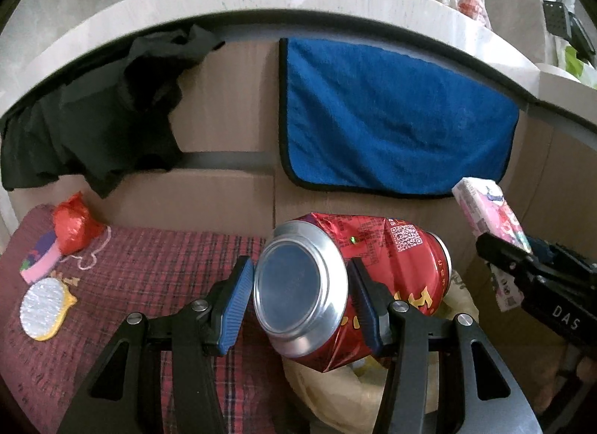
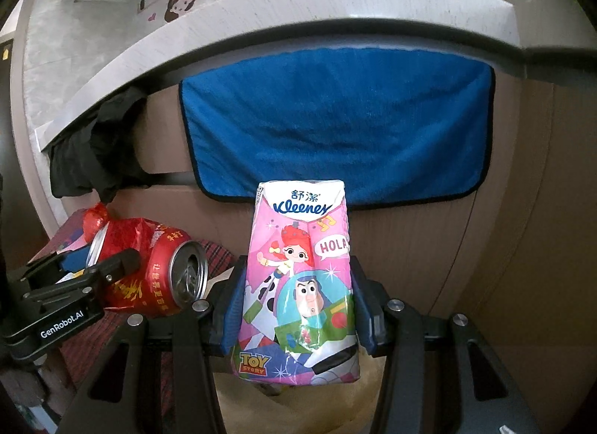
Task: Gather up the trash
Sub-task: 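Carry the can and tissue pack over the bin and open both tools, then move both open tools back over the table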
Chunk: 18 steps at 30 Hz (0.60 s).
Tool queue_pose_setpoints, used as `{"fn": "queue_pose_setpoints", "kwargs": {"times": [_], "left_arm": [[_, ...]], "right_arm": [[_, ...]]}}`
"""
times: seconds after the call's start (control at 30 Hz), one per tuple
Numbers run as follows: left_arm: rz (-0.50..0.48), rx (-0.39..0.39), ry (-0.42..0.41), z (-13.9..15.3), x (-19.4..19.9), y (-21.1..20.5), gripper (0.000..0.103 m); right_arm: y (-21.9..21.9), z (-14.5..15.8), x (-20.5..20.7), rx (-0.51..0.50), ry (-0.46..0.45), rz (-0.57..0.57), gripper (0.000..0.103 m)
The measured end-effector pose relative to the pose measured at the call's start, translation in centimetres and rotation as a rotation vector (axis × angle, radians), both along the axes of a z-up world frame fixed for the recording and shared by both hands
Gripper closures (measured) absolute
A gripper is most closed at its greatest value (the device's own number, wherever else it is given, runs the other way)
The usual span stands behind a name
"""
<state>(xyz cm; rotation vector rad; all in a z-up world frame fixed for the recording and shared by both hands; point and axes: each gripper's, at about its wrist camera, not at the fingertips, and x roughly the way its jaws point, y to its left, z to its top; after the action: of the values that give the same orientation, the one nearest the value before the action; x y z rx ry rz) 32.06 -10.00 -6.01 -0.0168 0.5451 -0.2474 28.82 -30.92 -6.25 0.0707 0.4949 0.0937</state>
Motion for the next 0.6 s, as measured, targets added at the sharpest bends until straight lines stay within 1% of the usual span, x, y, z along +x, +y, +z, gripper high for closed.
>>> {"fn": "queue_pose_setpoints", "kwargs": {"times": [0.07, 0.13, 0.2, 0.27, 0.37, 0.43, 0.6], "left_arm": [[-0.058, -0.049, 0.03, -0.4, 0.7, 0.0, 0.05], [-0.085, -0.081, 0.064, -0.7, 1.4, 0.1, 0.05], [-0.096, -0.113, 0.079, -0.8, 1.6, 0.4, 0.049], [-0.104, -0.146, 0.085, -0.6, 1.7, 0.9, 0.045], [-0.1, -0.17, 0.087, -0.2, 1.6, 1.4, 0.044], [-0.08, -0.175, 0.077, 0.2, 1.4, 2.2, 0.044], [-0.022, -0.142, 0.042, 1.2, 0.2, 5.2, 0.044]], "right_arm": [[-0.1, -0.3, 0.3, 0.009, 0.005, 0.009, 0.053], [-0.2, -0.5, 0.4, 0.011, 0.002, 0.006, 0.05], [-0.3, -0.8, 0.4, 0.01, 0.0, -0.003, 0.05], [-0.4, -1.0, 0.5, 0.013, 0.009, -0.008, 0.05], [-0.5, -1.1, 0.5, 0.011, 0.021, -0.018, 0.05], [-0.4, -1.0, 0.4, 0.007, 0.024, -0.022, 0.05], [0.4, -0.2, -0.4, -0.003, 0.013, -0.016, 0.05]]}}
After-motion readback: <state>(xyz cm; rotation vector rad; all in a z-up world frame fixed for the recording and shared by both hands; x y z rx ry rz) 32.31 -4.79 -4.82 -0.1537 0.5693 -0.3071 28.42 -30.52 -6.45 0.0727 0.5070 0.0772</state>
